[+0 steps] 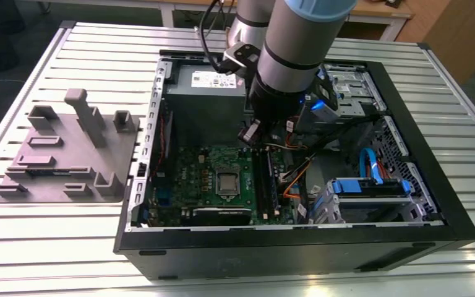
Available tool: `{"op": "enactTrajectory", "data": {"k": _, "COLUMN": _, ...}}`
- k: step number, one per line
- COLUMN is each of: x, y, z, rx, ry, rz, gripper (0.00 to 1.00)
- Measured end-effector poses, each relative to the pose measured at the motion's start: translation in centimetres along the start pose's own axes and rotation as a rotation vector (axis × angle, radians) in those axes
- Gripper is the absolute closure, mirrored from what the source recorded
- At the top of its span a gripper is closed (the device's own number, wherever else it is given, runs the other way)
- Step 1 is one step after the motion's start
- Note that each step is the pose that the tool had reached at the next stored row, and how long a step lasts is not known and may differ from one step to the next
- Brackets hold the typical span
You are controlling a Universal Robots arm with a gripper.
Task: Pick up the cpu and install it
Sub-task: 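Install the first cpu locking lever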
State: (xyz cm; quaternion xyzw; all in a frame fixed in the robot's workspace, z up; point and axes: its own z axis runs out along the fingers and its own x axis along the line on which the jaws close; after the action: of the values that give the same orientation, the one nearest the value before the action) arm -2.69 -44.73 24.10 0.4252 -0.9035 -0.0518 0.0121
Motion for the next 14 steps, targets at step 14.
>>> {"op": "enactTrajectory", "data": {"k": 14, "x": -0.29, "y": 1.3, "z": 0.58, "rx": -0.001, "ry": 0.0057, "rz": -0.055, "gripper": 0.9}}
